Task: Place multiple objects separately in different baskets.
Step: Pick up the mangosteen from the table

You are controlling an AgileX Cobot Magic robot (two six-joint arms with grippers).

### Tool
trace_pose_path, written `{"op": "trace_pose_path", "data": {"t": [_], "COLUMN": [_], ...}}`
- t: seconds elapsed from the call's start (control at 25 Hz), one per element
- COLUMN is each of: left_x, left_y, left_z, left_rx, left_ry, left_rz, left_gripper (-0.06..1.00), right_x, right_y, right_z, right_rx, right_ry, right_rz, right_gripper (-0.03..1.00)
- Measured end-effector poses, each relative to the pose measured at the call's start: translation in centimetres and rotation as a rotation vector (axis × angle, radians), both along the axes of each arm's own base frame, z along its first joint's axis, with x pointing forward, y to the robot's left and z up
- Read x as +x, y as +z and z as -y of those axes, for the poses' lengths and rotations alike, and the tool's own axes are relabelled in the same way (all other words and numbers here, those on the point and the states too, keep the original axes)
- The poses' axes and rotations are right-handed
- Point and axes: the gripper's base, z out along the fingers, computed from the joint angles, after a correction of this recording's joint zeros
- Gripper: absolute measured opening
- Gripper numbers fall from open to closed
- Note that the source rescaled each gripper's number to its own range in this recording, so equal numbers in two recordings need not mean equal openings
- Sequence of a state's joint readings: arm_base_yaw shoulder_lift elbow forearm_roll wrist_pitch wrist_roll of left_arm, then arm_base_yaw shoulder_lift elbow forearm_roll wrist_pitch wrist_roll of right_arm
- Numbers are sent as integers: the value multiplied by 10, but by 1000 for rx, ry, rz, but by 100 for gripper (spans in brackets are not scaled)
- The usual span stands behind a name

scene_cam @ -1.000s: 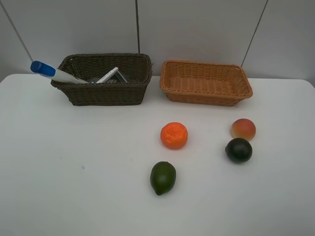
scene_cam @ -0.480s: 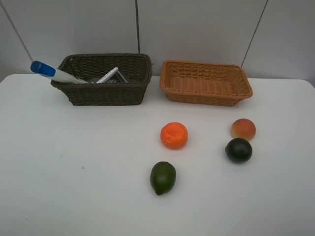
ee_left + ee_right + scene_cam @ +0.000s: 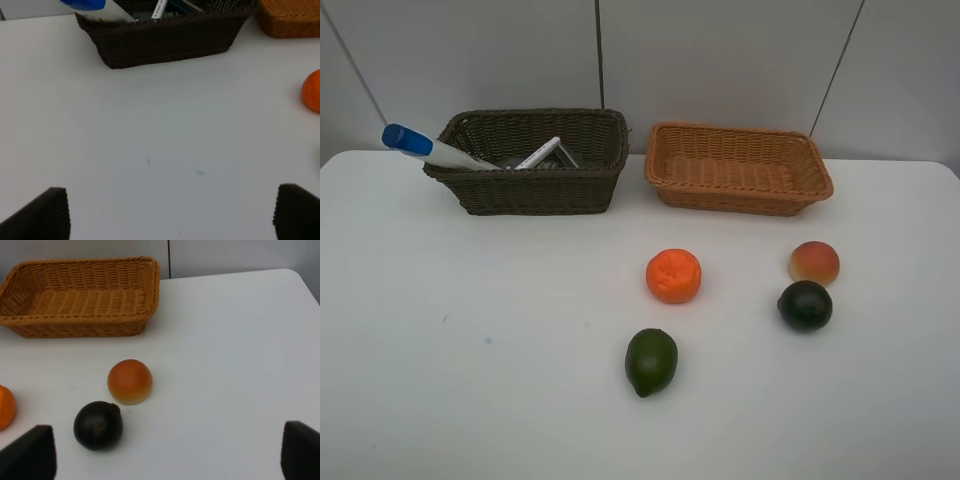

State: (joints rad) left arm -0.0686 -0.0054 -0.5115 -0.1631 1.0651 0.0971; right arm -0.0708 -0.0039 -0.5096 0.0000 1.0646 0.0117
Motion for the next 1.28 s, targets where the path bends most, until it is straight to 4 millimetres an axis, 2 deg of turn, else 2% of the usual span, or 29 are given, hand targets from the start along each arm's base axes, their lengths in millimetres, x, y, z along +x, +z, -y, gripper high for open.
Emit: {"op": "trace_pose_path", "data": {"t": [0.92, 1.0, 1.12, 1.28], "left_x": [0, 0, 0, 0], "left_y": [0, 0, 0, 0], "left_z": [0, 0, 0, 0], "left_rx": [1, 0, 0, 0], "left_ry": [0, -1, -1, -1], "left_rz": [0, 0, 0, 0], "left_gripper": [100, 100, 100, 100], "right_x": [1, 8, 27, 68], "right_y": [0, 0, -1, -2], "right_z": [0, 1, 2, 5], "right_rx": [1, 3, 12, 49], "right_ry": [0, 0, 0, -23], "right_rz": [-8, -48, -175, -388], "right_gripper": [99, 99, 99, 99]}}
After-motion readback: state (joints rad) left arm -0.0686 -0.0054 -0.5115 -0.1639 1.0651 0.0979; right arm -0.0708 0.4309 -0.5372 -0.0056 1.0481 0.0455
